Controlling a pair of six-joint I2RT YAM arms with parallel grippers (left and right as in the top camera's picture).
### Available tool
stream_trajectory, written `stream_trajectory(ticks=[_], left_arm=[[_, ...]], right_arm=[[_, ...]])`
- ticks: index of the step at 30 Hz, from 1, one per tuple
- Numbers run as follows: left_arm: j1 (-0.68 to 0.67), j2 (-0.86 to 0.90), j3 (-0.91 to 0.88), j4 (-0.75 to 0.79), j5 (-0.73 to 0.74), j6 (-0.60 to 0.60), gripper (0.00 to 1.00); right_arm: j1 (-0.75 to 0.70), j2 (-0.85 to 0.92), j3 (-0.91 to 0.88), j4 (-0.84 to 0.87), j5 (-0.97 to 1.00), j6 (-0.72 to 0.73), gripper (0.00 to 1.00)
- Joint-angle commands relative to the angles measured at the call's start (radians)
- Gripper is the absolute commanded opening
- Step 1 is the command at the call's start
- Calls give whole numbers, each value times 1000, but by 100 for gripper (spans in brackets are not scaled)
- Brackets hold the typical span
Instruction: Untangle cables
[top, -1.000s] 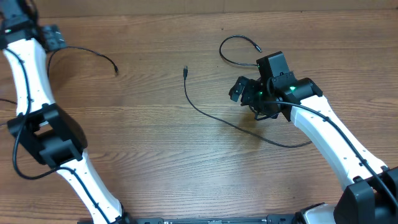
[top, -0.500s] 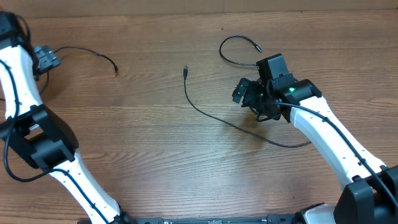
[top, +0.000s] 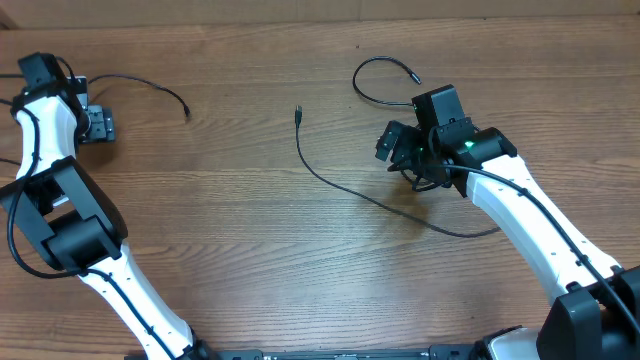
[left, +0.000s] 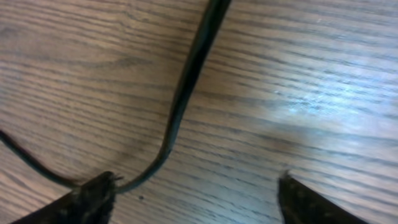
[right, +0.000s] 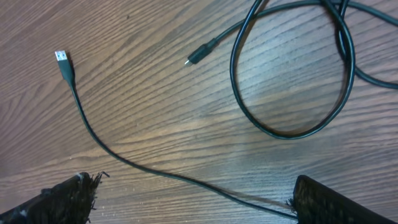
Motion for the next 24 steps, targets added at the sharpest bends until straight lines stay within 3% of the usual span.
stream_trajectory(ticks=[1,7,11,15,18,24], left_arm=[[19,9,-31,34,-26,19,77],[46,9,-37,101,-15,24,82],[51,10,-39,119,64,254,84],[53,10,-49,126,65,360,88],[63,10,-61,127,66,423,81],[96,10,-90,174,66,428,73]], right_arm=[[5,3,-5,14,41,-12,100],[5,3,-5,25,40,-11,100],[5,3,-5,29,40,-11,100],[5,3,-5,29,40,-11,100],[5,3,-5,28,40,-2,100],[5,3,-5,27,40,8,100]])
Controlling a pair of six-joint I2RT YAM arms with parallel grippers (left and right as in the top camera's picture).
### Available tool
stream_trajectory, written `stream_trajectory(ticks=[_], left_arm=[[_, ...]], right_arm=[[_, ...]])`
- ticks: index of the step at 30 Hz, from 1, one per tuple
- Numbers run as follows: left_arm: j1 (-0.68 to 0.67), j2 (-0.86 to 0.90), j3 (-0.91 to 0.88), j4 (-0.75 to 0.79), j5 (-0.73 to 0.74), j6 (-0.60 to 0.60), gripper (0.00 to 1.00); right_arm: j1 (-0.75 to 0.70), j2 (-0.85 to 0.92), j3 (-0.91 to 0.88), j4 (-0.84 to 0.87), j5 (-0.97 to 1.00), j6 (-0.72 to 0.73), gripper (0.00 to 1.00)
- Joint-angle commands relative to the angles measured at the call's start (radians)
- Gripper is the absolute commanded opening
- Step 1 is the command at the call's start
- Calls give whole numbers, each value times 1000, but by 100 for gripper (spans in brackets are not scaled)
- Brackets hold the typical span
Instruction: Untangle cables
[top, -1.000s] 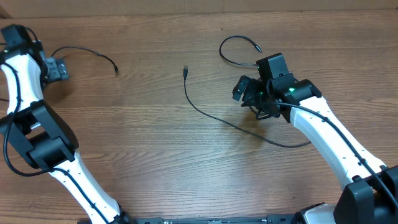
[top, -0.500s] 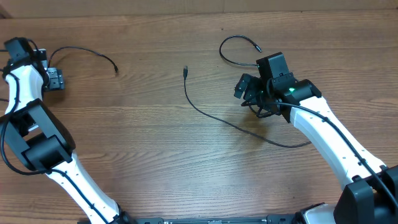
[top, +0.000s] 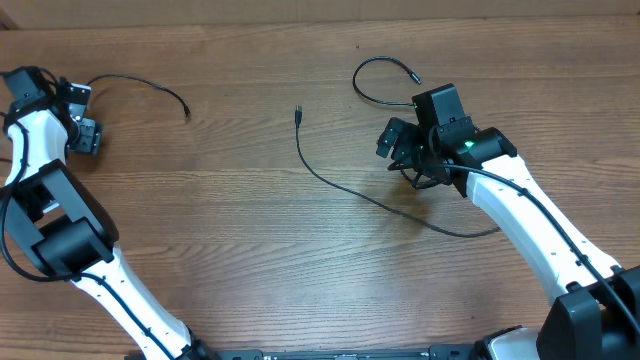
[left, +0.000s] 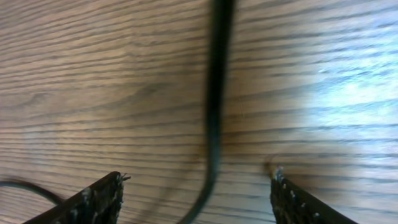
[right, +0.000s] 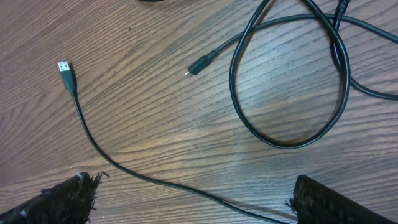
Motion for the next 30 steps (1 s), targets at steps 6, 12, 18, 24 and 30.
stream_trajectory(ticks=[6,12,18,24,30], left_arm=[[79,10,-24,24,66,8,64],[103,10,-33,-24,217,-7,21],[104,10,-33,-23,220,-238,7],[103,10,-33,-16,216,-243,8],[104,10,-33,-8,170,-54,63]], right_arm=[[5,3,-5,7,17,3,100],[5,3,-5,12,17,3,100],[5,3,-5,14,17,3,100],[5,3,-5,14,17,3,100],[5,3,-5,14,17,3,100]])
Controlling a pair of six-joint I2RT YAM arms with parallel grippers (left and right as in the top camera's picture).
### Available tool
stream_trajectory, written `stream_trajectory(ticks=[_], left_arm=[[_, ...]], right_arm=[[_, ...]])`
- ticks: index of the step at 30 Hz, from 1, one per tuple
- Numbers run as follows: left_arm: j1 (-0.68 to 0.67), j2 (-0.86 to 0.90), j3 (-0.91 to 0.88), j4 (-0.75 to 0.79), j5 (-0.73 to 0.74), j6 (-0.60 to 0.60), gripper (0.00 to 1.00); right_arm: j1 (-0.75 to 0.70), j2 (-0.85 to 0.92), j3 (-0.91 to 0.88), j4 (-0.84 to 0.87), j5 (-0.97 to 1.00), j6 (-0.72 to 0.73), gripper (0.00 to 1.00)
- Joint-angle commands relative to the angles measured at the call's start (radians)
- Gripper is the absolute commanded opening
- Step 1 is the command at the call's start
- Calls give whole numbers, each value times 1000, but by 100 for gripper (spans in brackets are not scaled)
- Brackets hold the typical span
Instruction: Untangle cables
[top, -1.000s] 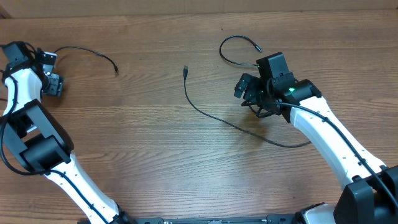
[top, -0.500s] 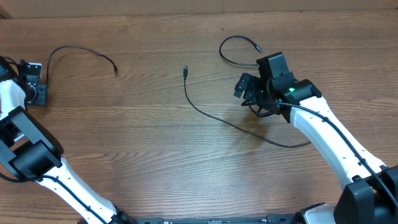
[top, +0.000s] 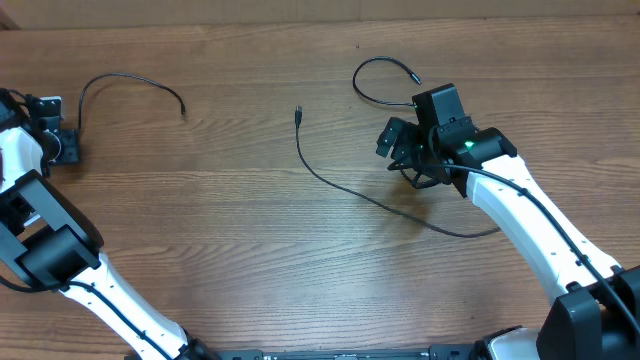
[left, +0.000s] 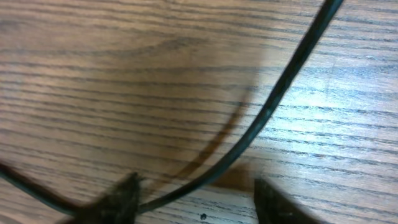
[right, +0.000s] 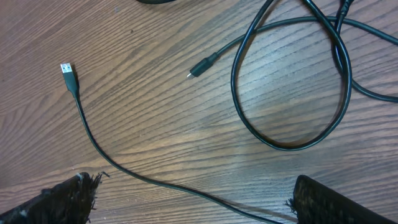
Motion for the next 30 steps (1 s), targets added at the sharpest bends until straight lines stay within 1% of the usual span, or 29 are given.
stream_trajectory(ticks=[1,2,3,4,6,7,13,15,16,17,18,19,20,21,23,25,26,27,28,30], left_arm=[[-2,10,-13,4,-32,154,66],[-2,10,-13,2,-31,202,70],[-2,10,-14,1,-31,246,70],[-2,10,-14,-2,-31,287,70],[-1,10,-14,1,-23,328,64],[-1,11,-14,5,-16,334,61],[1,55,-14,57,-5,335,60],[1,79,-14,57,-14,335,57],[1,93,-14,56,-24,335,54],[1,108,-14,51,-29,334,47],[1,119,-14,41,-32,334,37],[1,128,-14,26,-36,333,17],[1,135,-14,12,-38,322,4],[1,136,-14,4,-33,289,4],[2,132,-12,3,17,146,4],[2,122,-2,6,70,29,4],[2,113,10,5,97,-54,4],[2,106,19,3,113,-100,4],[2,93,36,-4,164,-154,4],[2,77,69,-16,252,-175,4]], right_arm=[[5,3,-5,6,17,3,100],[5,3,-5,6,17,3,100],[5,3,-5,7,17,3,100],[5,3,-5,8,17,3,100],[5,3,-5,13,17,3,100],[5,3,-5,14,17,3,100],[5,3,-5,13,17,26,100],[5,3,-5,13,16,26,100],[5,3,-5,13,16,26,100],[5,3,-5,12,14,26,100],[5,3,-5,10,13,26,100],[5,3,-5,8,13,26,100],[5,3,-5,6,14,26,100],[5,3,-5,3,14,26,100],[5,3,-5,3,14,26,100],[5,3,-5,6,17,25,100],[5,3,-5,5,17,25,100],[5,3,-5,2,16,26,100],[5,3,-5,-7,13,26,100],[5,3,-5,-30,13,25,100]])
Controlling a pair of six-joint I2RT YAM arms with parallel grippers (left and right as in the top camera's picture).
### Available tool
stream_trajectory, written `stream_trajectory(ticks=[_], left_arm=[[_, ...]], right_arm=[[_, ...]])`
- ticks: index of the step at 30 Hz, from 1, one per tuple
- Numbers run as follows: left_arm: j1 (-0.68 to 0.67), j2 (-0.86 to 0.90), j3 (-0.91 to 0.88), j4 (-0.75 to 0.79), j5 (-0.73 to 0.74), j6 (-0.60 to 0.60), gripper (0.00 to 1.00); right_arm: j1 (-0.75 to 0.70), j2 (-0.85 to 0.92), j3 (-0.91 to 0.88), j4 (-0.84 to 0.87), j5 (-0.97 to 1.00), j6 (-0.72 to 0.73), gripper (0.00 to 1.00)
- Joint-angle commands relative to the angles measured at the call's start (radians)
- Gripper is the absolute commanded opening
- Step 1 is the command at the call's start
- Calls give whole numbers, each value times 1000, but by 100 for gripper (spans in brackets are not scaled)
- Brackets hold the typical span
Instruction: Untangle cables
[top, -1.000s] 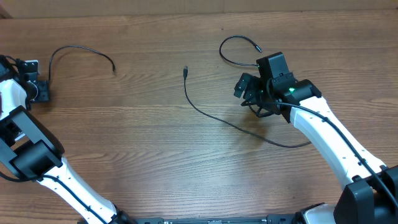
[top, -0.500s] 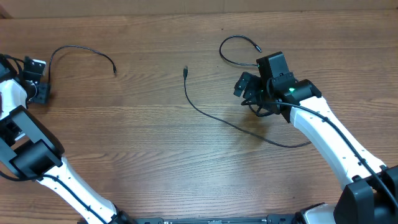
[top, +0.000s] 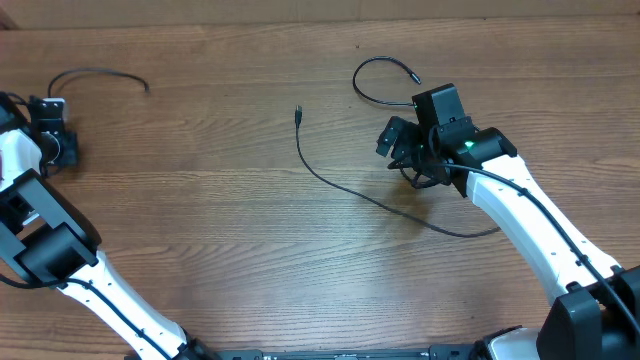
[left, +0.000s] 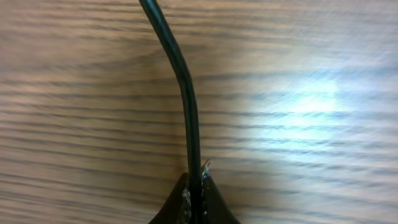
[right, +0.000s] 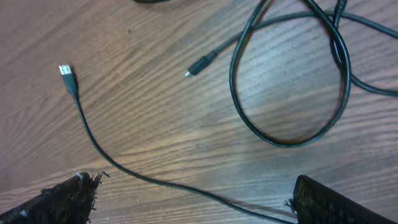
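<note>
A short black cable (top: 95, 72) lies at the far left of the wooden table. My left gripper (top: 50, 100) is shut on it; in the left wrist view the cable (left: 180, 74) rises from between the closed jaws (left: 194, 196). A long thin cable (top: 350, 190) with a USB plug (right: 65, 71) runs across the middle. A looped cable (right: 286, 81) with a small plug (right: 199, 65) lies at the back right. My right gripper (right: 199, 202) hovers open above the long cable, beside the loop, holding nothing.
The table (top: 230, 260) is bare wood in front and in the middle. The long cable's other end curves under my right arm (top: 520, 210). The left arm (top: 60, 240) stands along the left edge.
My left gripper was open astride the short cable and is now shut on it. The short cable has shifted left, its free end nearer the left edge. The right arm has not moved.
My left gripper stood open over the short cable's left end, then further left at each moment with the cable between its fingers. Now it is shut on the cable, which lies further left. The right gripper stayed open above the long cable throughout.
</note>
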Motion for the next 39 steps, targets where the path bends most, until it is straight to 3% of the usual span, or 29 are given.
stream_trajectory(ticks=[1,8,14,19,22,26,30,33,39], left_arm=[[-10,21,60,-20,208,-190,4],[-15,2,389,82,188,-470,4],[-31,2,648,431,176,-665,4],[-35,3,678,639,157,-708,4],[-39,12,672,575,191,-692,4],[-57,45,666,367,289,-571,4],[-87,81,635,150,196,-478,4],[-102,129,630,52,111,-479,4],[-139,221,630,-81,113,-584,4]], right_arm=[[5,3,-5,-29,13,3,100],[5,3,-5,-51,13,3,100],[5,3,-5,-66,13,3,100],[5,3,-5,-62,14,3,100],[5,3,-5,-50,14,3,100],[5,3,-5,-37,14,3,100],[5,3,-5,-50,13,3,100],[5,3,-5,-64,13,3,100],[5,3,-5,-66,13,3,100]])
